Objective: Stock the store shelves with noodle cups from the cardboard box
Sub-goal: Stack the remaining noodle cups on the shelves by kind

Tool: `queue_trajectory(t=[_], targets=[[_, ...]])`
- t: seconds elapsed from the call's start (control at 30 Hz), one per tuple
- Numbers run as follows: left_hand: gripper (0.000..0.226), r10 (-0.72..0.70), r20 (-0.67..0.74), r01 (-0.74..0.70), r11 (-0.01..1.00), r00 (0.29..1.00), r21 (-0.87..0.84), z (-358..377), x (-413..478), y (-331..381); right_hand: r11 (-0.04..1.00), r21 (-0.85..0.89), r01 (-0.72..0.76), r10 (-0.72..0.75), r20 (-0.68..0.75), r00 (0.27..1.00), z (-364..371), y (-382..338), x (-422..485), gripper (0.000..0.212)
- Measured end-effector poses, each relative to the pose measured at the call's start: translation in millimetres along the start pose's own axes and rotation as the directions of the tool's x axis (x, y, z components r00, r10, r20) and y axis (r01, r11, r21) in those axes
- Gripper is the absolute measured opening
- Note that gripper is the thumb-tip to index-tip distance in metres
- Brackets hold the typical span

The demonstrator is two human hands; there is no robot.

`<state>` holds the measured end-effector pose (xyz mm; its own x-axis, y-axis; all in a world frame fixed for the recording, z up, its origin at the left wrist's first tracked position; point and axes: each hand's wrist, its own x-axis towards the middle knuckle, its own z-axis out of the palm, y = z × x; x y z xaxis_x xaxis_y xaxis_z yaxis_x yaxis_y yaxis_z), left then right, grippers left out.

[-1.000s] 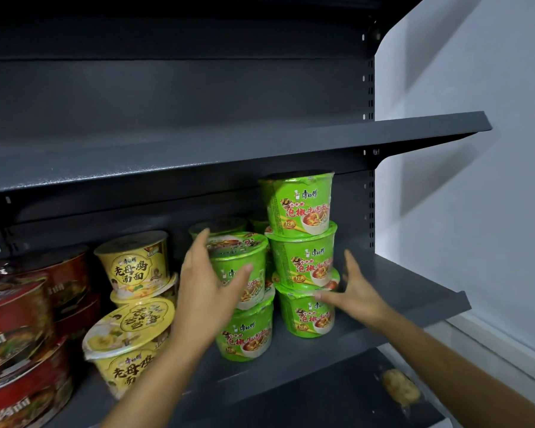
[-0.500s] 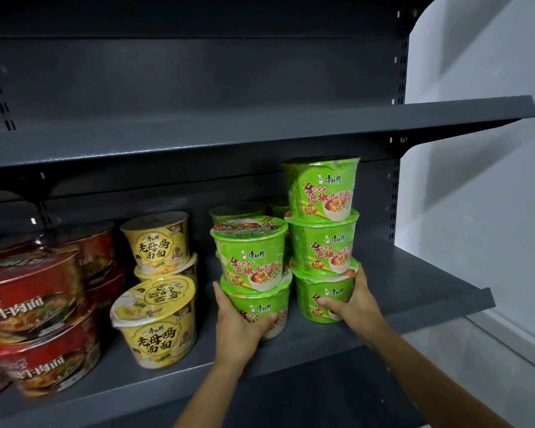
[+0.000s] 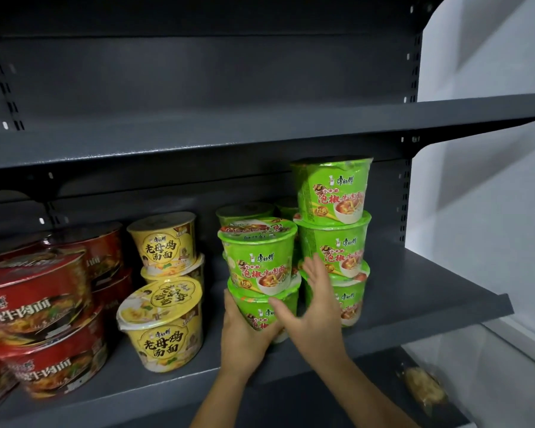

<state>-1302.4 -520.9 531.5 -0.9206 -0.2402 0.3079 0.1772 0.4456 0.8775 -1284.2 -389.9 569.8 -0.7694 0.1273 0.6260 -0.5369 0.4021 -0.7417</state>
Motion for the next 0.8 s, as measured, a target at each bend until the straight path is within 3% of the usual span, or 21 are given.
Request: queue_trajectory(t=[0.1, 0.23, 0.5, 0.8], targets=[[0.124, -0.048, 0.065, 0.047, 0.999, 0.997, 0.026, -2.4, 0.9, 0.8, 0.992, -0.1, -0.078, 0.088, 0.093, 0.992, 27.2, -13.8, 18.8, 0.129], [0.135, -0.089, 0.093, 0.084, 0.995, 0.992, 0.054, -5.7, 0.1, 3.0, 0.964, -0.208, -0.163, 0.181, 0.07, 0.981, 43.6, -18.6, 35.9, 0.14], [0.089, -0.086, 0.058, 0.085, 0.996, 0.995, 0.018, -5.0, 0.9, 0.2, 0.957, -0.201, -0.21, 0.233, 0.099, 0.967, 39.5, -10.4, 49.6, 0.132], [0.093, -0.095, 0.029, 0.094, 0.995, 0.995, 0.037, -4.5, 3.1, -3.0, 0.962, -0.148, -0.229, 0.251, 0.16, 0.955, 34.2, -4.5, 57.9, 0.125]])
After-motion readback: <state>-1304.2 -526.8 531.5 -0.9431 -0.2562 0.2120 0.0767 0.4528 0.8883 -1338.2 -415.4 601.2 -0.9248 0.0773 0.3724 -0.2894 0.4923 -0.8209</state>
